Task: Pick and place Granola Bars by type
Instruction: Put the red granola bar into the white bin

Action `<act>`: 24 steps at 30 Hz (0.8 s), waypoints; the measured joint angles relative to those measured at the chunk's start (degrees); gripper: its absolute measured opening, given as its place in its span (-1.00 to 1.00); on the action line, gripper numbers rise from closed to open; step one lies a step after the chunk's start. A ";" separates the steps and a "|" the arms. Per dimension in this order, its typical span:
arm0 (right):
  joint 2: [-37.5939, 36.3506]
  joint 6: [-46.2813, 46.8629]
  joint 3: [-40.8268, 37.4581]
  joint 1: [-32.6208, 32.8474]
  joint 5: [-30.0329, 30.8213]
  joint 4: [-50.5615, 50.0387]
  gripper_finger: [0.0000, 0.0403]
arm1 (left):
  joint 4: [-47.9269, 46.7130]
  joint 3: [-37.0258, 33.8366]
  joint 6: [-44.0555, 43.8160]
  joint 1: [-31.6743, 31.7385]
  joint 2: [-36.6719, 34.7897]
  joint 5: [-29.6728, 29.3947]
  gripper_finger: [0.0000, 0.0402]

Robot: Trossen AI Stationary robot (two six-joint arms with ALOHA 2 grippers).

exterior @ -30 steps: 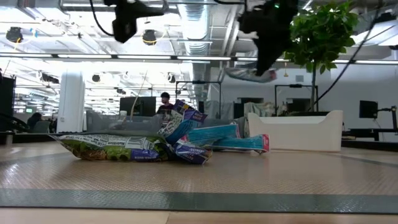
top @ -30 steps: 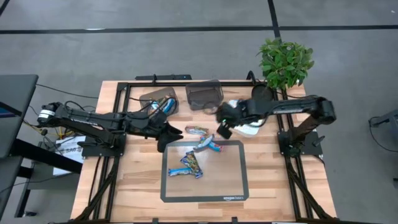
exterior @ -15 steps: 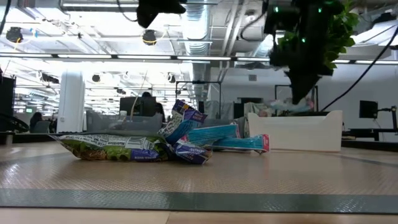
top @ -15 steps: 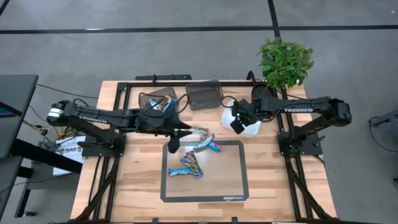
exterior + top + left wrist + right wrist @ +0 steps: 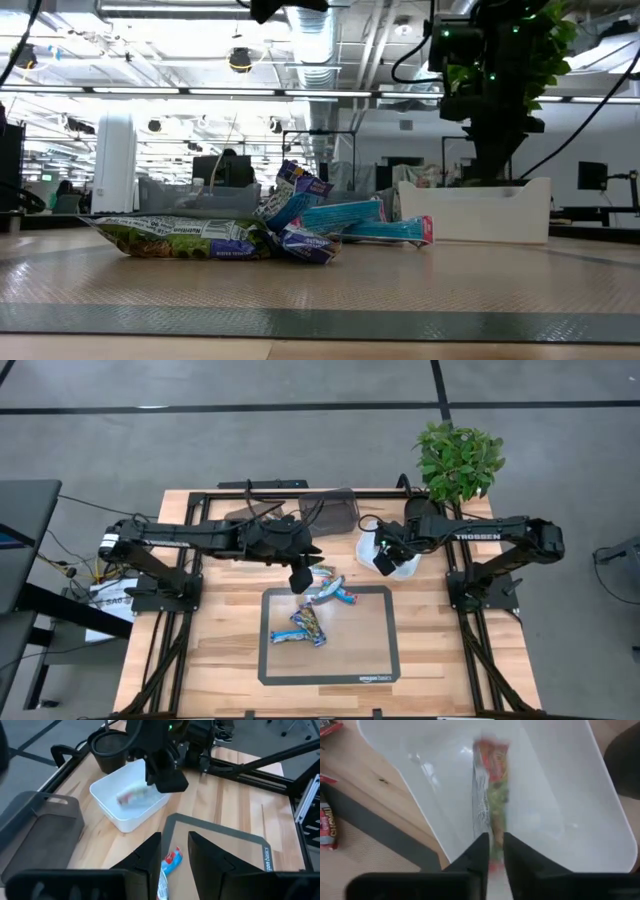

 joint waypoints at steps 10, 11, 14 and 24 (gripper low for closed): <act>-1.59 -4.31 0.31 1.97 -0.72 7.71 -0.19 | -4.29 -0.37 -3.53 0.05 0.07 0.00 -0.57; -2.01 -5.10 0.72 2.66 -1.13 9.94 -0.16 | -4.33 -0.88 -4.22 0.05 0.06 -0.09 -0.57; -2.69 -6.15 2.56 5.00 -1.16 12.40 -0.09 | -4.65 -2.84 -6.27 0.01 -0.69 -0.56 -0.57; 3.03 -22.86 8.02 13.66 -2.80 15.91 -0.10 | -1.12 -11.91 -13.94 -2.18 -1.15 -1.47 -0.57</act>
